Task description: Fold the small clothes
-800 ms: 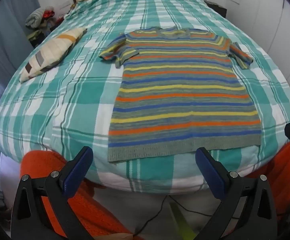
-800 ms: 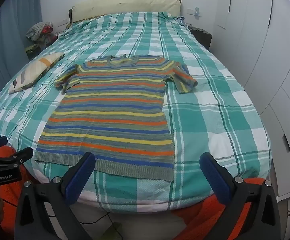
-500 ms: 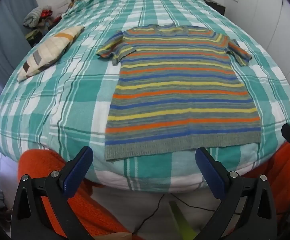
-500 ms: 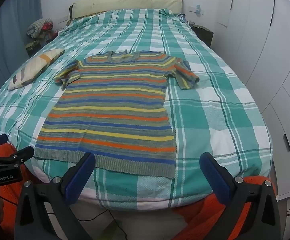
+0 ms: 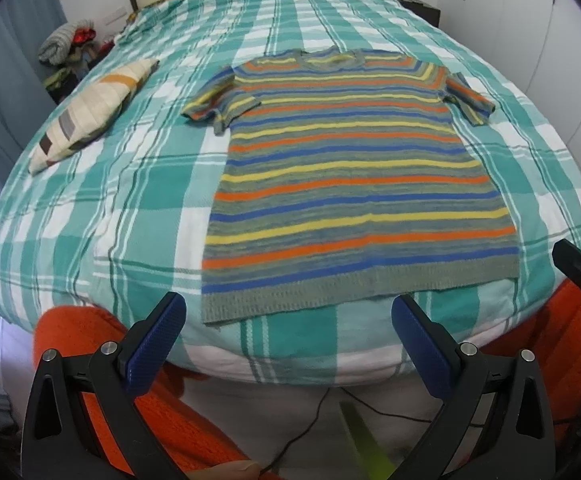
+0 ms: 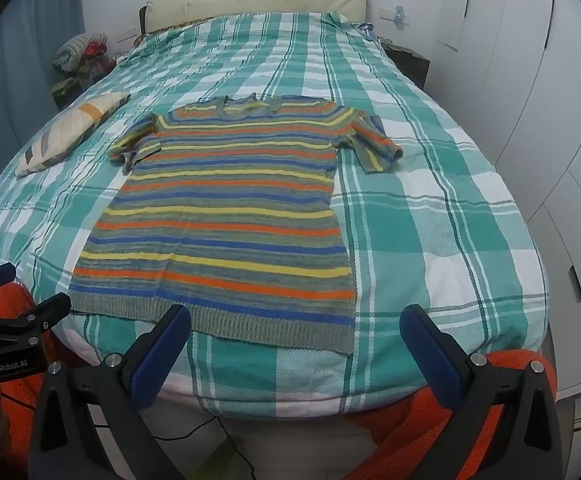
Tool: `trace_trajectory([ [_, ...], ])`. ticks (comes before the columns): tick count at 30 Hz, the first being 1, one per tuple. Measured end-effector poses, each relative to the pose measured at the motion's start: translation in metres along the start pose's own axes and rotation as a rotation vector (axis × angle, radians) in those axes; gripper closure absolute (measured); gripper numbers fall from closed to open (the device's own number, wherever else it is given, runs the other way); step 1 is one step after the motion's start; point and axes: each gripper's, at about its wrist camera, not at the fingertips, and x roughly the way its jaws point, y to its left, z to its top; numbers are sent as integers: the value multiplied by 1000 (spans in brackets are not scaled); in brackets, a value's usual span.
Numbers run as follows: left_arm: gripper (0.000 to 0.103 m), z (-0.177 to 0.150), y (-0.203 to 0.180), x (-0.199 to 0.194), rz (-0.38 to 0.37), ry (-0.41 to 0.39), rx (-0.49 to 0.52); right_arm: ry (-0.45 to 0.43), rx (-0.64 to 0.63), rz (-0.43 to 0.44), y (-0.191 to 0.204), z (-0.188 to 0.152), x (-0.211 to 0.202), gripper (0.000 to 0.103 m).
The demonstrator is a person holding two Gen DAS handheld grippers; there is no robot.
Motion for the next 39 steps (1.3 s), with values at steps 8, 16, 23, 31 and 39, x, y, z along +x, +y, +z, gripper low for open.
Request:
trace_trajectory([
  [8, 0, -1, -1, 0, 2, 7, 0, 0, 0, 2, -1, 0, 1, 0],
  [16, 0, -3, -1, -1, -1, 14, -5, -1, 0, 0, 0, 0, 1, 0],
  [23, 0, -2, 0, -1, -5, 18, -3, 3, -2, 3, 1, -1, 2, 0],
  [31, 0, -3, -2, -2, -3, 15, 3, 2, -9, 3, 3, -2, 3, 0],
  [39, 0, -2, -5, -2, 5, 15, 19, 5, -10, 4, 5, -2, 3, 0],
])
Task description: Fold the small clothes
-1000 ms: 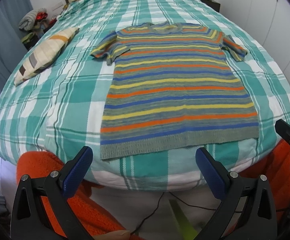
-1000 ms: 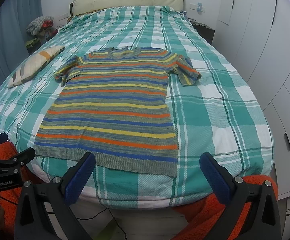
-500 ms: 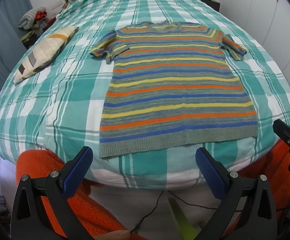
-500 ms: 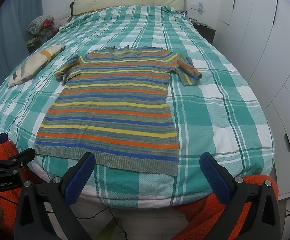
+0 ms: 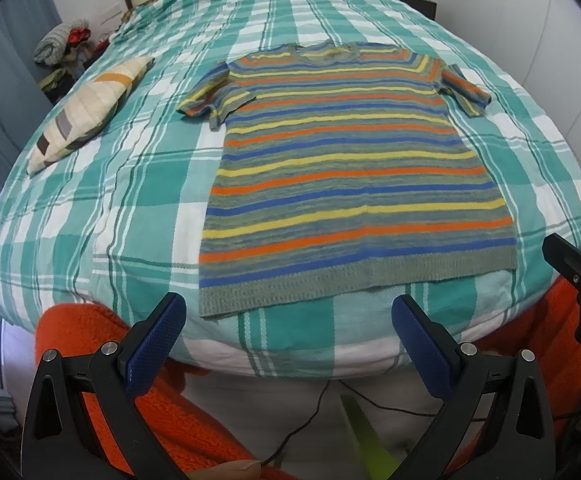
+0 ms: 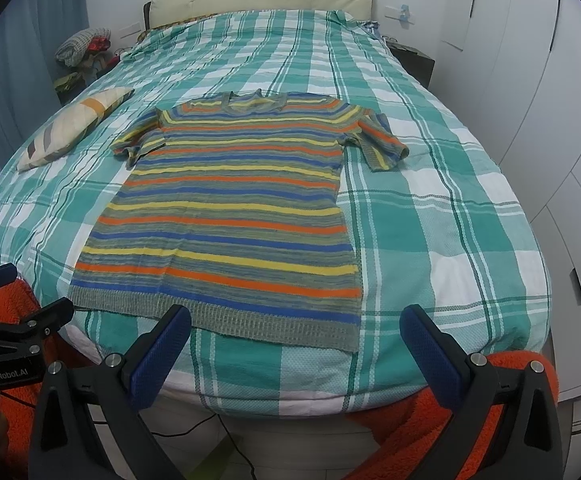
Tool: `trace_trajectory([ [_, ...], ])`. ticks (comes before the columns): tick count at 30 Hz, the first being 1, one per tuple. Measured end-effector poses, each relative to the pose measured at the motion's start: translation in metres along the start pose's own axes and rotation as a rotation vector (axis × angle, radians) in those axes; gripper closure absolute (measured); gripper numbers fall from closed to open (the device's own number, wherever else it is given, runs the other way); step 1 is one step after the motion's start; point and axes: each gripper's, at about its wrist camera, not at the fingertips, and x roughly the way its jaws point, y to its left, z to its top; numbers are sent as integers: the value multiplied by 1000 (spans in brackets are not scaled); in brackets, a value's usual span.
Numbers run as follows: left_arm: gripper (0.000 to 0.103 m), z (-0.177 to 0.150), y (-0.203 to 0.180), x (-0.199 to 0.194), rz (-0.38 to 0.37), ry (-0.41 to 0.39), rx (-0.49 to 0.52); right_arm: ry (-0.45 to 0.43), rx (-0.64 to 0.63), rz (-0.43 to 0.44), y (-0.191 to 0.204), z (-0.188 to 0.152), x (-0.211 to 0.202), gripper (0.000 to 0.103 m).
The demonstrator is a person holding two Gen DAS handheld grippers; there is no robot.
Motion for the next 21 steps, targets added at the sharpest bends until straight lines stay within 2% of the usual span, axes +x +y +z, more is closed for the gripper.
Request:
trace_trajectory([
  [21, 1, -2, -3, 1, 7, 7, 10, 4, -2, 0, 1, 0, 2, 0],
])
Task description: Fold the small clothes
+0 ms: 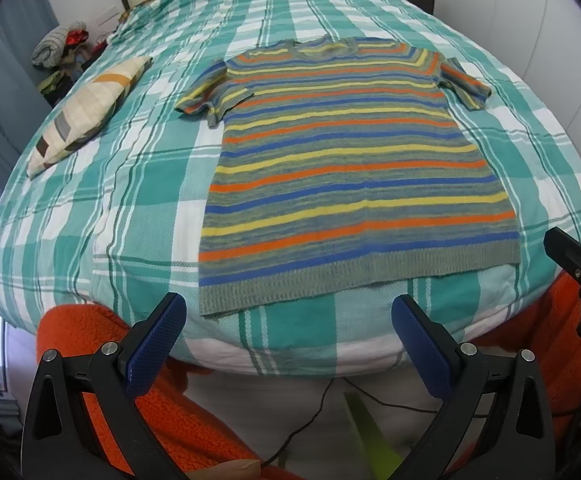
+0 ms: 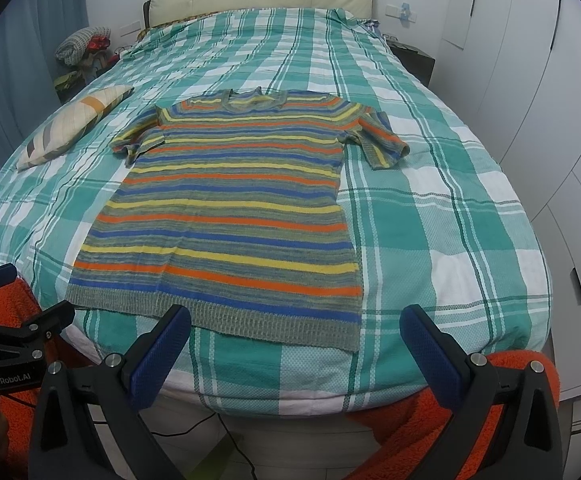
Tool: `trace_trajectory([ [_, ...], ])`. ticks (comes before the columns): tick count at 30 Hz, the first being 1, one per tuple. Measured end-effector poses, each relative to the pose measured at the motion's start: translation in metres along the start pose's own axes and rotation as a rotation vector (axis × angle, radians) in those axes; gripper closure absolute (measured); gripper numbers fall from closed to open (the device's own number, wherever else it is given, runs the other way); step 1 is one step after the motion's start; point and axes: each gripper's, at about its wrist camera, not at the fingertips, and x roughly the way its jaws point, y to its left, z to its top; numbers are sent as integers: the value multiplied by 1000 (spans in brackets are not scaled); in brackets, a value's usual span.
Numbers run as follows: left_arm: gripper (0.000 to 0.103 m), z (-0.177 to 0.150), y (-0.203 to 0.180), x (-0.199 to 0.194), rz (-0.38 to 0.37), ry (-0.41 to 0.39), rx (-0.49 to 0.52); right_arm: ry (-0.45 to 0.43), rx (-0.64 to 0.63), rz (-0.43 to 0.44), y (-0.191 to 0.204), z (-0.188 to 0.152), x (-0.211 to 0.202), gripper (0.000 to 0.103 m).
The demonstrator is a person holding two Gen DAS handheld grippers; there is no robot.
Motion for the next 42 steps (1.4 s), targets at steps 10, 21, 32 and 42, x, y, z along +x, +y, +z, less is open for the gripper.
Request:
trace_trajectory([
  [10, 1, -2, -2, 6, -9, 10, -7, 4, -2, -12, -2, 0, 3, 0],
  [21, 1, -1, -1, 5, -14, 20, -4, 15, -1, -23, -5, 1, 4, 0],
  [32, 1, 0, 1, 7, -21, 29, -9, 21, -5, -35, -4, -1, 6, 0],
  [42, 1, -1, 3, 15, -21, 61, -21, 27, -11, -56, -2, 0, 6, 0],
])
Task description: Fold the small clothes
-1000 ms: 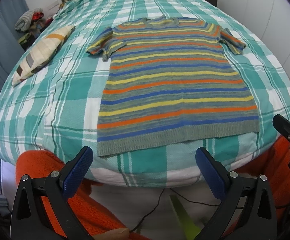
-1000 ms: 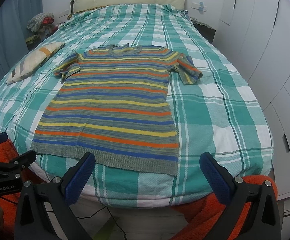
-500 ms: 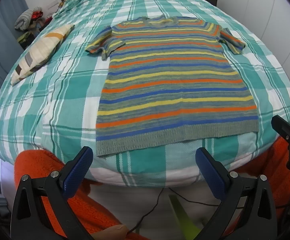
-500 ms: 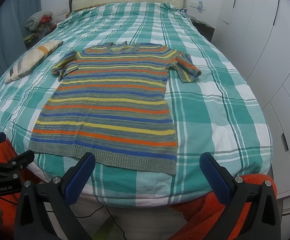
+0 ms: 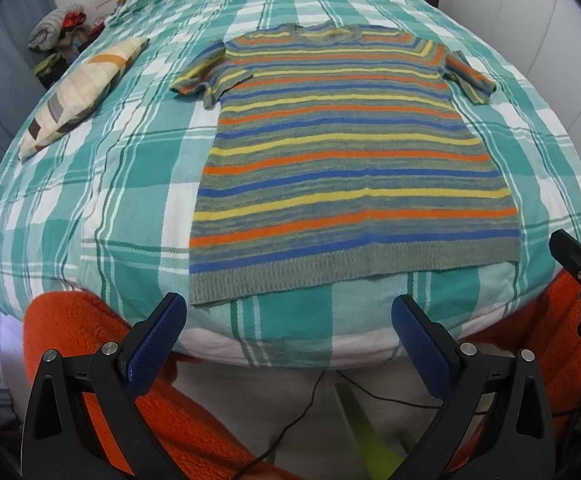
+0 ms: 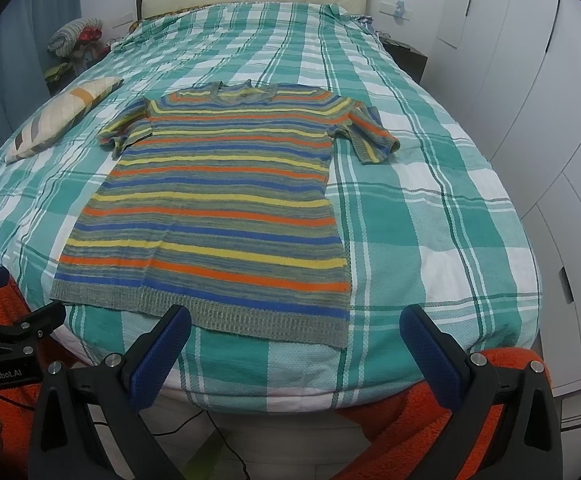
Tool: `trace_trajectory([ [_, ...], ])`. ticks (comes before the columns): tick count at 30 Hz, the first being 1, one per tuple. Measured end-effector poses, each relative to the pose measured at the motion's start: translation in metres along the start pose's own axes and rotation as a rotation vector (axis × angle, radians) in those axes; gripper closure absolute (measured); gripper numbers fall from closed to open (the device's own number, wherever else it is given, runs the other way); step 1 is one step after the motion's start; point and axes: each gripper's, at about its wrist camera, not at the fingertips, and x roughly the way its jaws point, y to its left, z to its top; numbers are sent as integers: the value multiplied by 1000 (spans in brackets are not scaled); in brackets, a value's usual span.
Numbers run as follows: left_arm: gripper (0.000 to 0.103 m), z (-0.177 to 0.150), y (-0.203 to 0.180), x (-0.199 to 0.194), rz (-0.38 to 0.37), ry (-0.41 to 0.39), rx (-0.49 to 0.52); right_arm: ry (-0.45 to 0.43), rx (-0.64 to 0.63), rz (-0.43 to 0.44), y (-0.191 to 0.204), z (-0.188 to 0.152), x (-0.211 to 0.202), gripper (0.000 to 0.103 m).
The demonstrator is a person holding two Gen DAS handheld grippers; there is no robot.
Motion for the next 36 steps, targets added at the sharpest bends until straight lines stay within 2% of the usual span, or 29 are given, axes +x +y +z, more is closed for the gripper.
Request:
trace_trajectory([
  [36, 1, 2, 1, -6, -2, -11, -6, 0, -9, -65, -1, 2, -4, 0],
])
